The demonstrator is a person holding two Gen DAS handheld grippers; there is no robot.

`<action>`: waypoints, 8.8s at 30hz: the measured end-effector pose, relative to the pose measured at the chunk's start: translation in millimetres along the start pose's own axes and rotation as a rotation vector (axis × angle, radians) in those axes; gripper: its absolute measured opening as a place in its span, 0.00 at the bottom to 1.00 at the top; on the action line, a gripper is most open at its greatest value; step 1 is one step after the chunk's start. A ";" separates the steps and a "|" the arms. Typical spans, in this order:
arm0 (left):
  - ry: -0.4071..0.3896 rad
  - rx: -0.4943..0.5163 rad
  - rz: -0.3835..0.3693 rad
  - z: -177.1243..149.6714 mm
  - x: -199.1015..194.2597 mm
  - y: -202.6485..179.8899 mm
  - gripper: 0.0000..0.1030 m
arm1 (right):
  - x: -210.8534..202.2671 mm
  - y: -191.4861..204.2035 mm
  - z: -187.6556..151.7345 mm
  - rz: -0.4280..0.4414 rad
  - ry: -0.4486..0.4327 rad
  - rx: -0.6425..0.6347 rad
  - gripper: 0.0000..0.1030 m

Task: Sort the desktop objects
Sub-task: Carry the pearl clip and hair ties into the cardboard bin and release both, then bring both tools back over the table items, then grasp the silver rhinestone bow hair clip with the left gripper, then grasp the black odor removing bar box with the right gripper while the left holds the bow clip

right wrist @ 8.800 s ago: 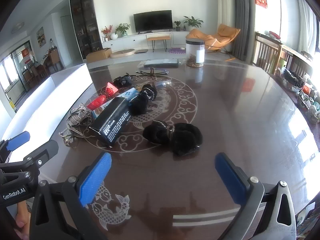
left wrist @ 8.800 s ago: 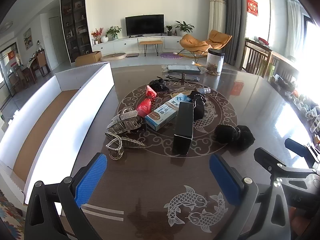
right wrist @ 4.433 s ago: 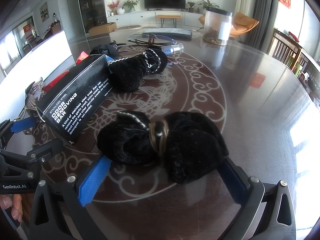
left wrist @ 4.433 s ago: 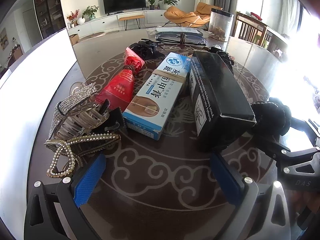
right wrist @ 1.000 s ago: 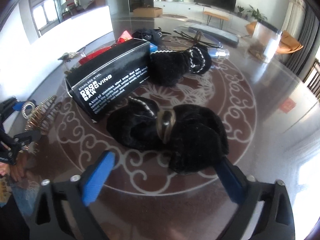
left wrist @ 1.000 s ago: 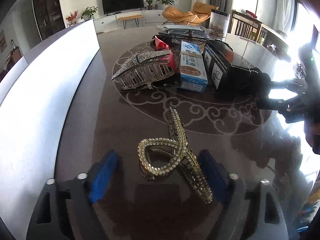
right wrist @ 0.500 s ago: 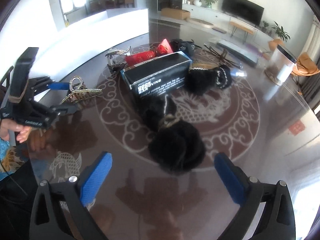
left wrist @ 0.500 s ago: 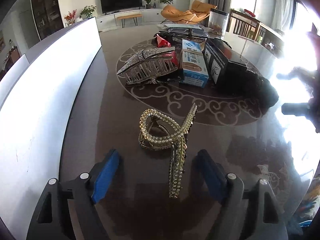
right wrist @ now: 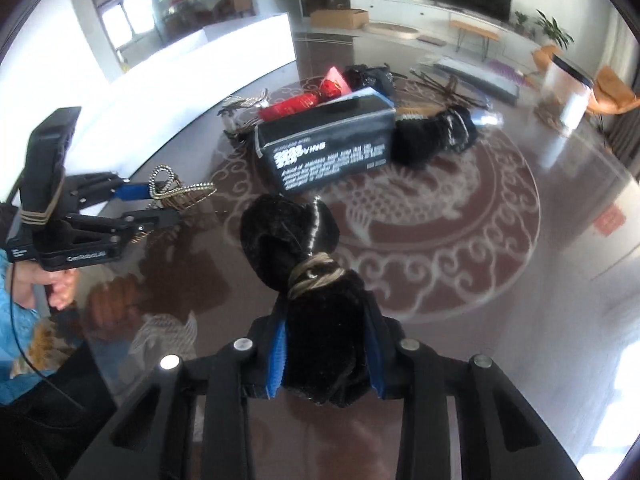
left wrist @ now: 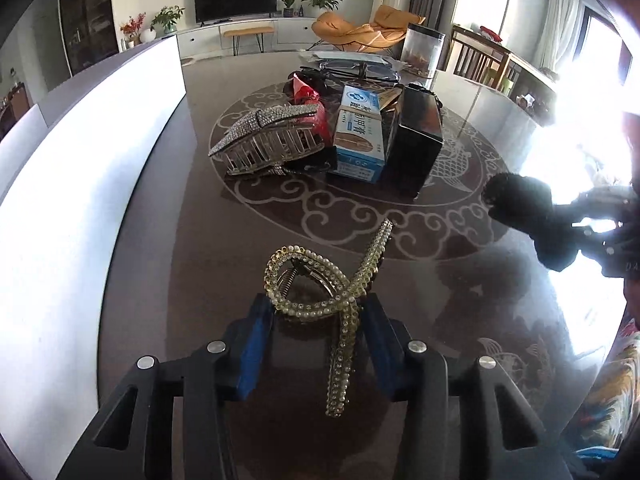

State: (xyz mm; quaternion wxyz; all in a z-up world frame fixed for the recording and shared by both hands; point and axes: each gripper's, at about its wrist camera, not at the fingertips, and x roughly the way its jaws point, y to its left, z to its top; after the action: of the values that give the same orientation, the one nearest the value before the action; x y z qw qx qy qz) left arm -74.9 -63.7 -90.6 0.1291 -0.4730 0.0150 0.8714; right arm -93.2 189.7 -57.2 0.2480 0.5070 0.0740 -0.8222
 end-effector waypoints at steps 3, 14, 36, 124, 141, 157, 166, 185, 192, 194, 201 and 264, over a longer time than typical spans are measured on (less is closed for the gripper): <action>-0.004 -0.050 -0.031 -8.2 -7.2 -2.5 0.45 | -2.4 -4.7 -16.5 0.052 0.014 0.090 0.33; -0.234 -0.151 -0.031 17.5 -125.5 39.9 0.45 | -51.9 70.3 62.6 0.194 -0.143 0.052 0.33; 0.044 -0.423 0.372 -1.9 -133.7 297.5 0.63 | 98.7 356.2 205.3 0.208 -0.038 -0.332 1.00; -0.029 0.028 0.090 33.4 43.4 -36.4 1.00 | 56.0 -31.2 22.5 -0.345 -0.142 0.282 1.00; -0.029 0.027 0.090 33.6 43.9 -36.3 1.00 | 55.7 -31.5 22.6 -0.345 -0.142 0.282 1.00; -0.023 0.020 0.097 18.3 32.5 -29.7 1.00 | 56.3 -31.5 22.9 -0.345 -0.142 0.283 1.00; -0.071 -0.134 0.092 60.9 -6.4 -1.4 1.00 | 56.0 -31.6 22.7 -0.346 -0.142 0.283 1.00; 0.071 -0.207 0.169 70.6 51.0 26.7 1.00 | 55.9 -31.6 22.8 -0.346 -0.142 0.283 1.00; 0.028 -0.190 0.100 82.0 41.4 18.3 1.00 | 55.7 -31.5 22.8 -0.346 -0.142 0.283 1.00; -0.022 -0.247 0.082 100.0 40.7 21.2 1.00 | 55.6 -31.5 22.8 -0.346 -0.142 0.283 1.00; -0.035 -0.336 0.172 124.3 61.1 22.9 1.00 | 55.8 -31.5 22.8 -0.346 -0.142 0.283 1.00; -0.027 0.013 0.087 24.4 33.6 5.0 1.00 | 27.2 -42.8 63.7 -0.208 -0.158 0.355 1.00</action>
State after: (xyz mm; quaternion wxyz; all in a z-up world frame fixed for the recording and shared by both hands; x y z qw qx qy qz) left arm -113.6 -57.8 -105.5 0.0946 -0.4590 0.0395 0.8825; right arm -174.5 194.0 -56.2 0.0738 0.4662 -0.0399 -0.8807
